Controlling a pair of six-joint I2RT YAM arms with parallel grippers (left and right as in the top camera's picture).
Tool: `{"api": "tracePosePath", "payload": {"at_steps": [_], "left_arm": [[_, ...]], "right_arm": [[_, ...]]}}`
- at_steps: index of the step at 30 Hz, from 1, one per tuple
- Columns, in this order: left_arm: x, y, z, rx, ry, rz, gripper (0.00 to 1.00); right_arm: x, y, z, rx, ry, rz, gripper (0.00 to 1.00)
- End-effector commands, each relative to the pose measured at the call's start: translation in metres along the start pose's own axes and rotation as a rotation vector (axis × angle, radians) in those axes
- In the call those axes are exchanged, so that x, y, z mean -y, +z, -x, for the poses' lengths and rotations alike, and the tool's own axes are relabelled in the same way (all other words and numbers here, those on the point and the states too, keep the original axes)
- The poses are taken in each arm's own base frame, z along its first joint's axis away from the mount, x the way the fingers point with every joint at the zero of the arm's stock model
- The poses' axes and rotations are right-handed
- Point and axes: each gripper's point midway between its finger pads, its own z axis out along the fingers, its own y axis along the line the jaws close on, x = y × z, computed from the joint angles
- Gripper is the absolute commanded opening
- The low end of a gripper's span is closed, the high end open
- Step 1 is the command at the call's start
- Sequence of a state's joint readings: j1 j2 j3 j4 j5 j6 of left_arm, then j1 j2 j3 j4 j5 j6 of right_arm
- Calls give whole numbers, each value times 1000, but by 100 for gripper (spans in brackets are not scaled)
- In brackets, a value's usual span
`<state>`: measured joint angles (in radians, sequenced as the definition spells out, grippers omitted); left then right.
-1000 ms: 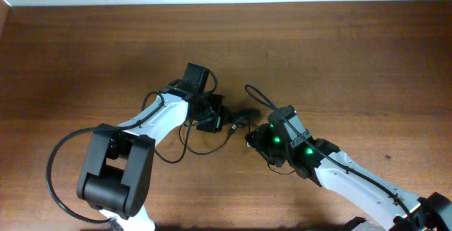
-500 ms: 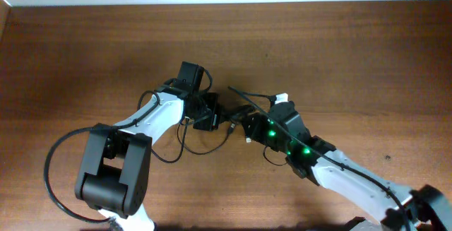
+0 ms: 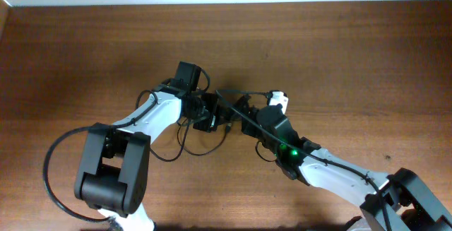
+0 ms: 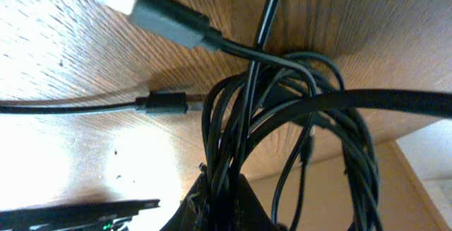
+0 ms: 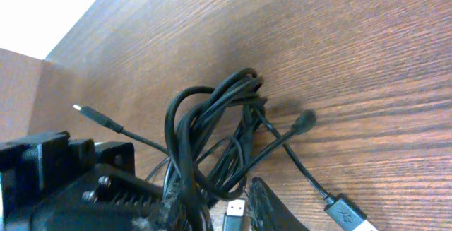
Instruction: Untangle cables
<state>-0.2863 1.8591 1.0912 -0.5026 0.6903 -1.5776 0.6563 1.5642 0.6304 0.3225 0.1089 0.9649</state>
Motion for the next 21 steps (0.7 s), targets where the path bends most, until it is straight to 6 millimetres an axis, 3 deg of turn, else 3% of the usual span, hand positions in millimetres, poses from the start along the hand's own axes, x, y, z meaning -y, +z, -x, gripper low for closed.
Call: {"api": "tracePosePath", "payload": {"at_steps": [1, 4, 6, 7, 10, 11, 12, 13, 14, 15, 16, 17, 18, 19, 20, 21], "left_arm": [[-4, 1, -30, -188, 89, 9, 6], [-2, -7, -54, -337, 280, -38, 4], [2, -15, -51, -360, 374, -84, 1], [6, -20, -42, -341, 402, -109, 0], [19, -51, 34, -87, 481, -181, 0], [26, -75, 56, -11, 500, -233, 0], [35, -98, 66, 42, 522, -293, 0], [48, -119, 69, 98, 587, -356, 0], [64, -137, 65, 160, 689, -421, 0], [90, -167, 58, 297, 842, -508, 0], [104, -188, 48, 378, 943, -562, 0], [111, -202, 35, 412, 1002, -600, 0], [115, -213, 25, 447, 1070, -623, 0], [114, -213, 17, 447, 1078, -621, 7], [105, -195, 10, 390, 1058, -574, 30], [99, -186, 6, 356, 1044, -546, 40]], "right_arm": [[11, 8, 5, 43, -4, -47, 27], [18, 9, 6, 56, -7, -77, 25], [41, 9, 12, 59, 5, -155, 8], [54, 7, 13, 50, 13, -195, 4], [103, -22, 26, -10, 83, -364, 4], [116, -38, 34, -7, 110, -413, 4], [129, -54, 40, -17, 114, -459, 4], [128, -64, 41, -55, 24, -449, 4], [116, -69, 41, -93, -81, -389, 4], [82, -79, 35, -164, -241, -215, 4], [50, -90, 27, -208, -299, -47, 4], [11, -110, 18, -248, -313, 157, 4], [-13, -128, 14, -264, -336, 286, 4], [-26, -138, 11, -275, -345, 358, 4], [-39, -145, 9, -287, -356, 437, 4], [-43, -146, 10, -283, -344, 451, 4]]}}
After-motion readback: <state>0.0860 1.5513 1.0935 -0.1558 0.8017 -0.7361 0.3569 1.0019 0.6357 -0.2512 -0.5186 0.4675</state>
